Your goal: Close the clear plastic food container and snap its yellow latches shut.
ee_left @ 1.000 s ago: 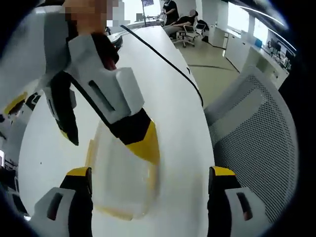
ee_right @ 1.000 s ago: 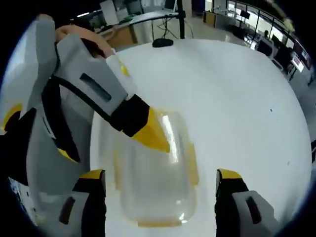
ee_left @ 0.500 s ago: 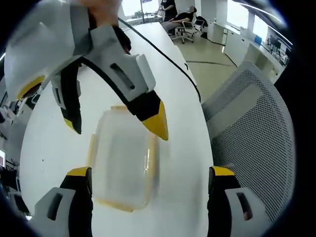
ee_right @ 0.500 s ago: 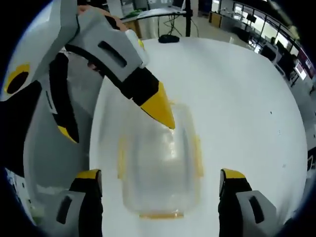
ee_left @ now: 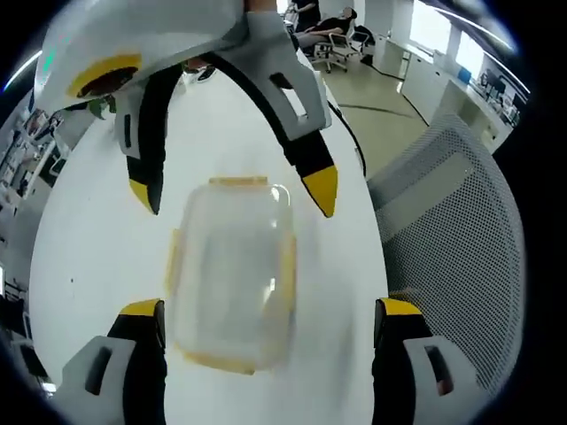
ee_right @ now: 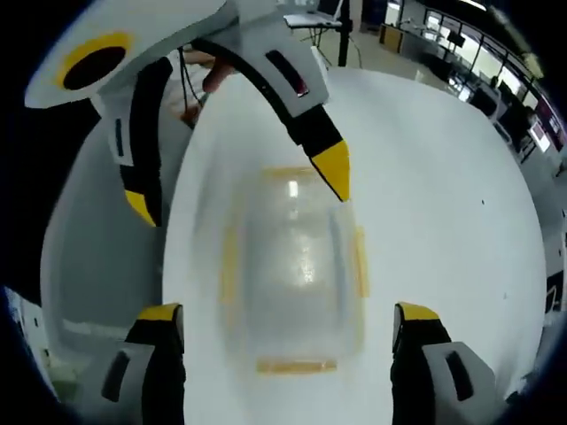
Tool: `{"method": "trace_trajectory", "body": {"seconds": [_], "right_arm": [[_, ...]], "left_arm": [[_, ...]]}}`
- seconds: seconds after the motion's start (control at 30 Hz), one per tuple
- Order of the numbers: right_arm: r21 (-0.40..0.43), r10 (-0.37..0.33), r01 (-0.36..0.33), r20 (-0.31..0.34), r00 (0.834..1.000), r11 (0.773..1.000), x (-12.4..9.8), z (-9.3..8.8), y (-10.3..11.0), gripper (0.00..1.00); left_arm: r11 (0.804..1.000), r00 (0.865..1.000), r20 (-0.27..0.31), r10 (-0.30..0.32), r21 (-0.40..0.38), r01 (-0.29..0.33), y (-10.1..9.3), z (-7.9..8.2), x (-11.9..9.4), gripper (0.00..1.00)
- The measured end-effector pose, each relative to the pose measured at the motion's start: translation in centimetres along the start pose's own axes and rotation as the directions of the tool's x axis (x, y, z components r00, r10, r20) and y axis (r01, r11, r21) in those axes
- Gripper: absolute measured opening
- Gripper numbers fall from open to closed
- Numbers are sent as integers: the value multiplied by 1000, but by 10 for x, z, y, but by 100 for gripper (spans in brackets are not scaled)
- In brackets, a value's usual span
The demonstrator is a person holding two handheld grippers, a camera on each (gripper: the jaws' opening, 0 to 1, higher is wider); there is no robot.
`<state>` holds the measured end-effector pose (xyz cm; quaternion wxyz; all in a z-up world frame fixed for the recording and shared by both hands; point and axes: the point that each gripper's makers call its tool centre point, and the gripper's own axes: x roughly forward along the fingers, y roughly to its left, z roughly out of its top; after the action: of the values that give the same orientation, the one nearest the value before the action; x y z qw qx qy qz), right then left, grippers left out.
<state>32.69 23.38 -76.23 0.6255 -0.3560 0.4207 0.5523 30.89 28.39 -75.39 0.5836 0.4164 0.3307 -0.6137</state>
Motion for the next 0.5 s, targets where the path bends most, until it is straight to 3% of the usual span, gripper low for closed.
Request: {"method": "trace_trajectory", "body": {"seconds": [0.5], "right_arm": [[-7, -30, 30, 19, 999, 1000, 5, -2, 6, 94]], "left_arm": [[999, 998, -38, -42, 10, 42, 10, -12, 8, 95]]}}
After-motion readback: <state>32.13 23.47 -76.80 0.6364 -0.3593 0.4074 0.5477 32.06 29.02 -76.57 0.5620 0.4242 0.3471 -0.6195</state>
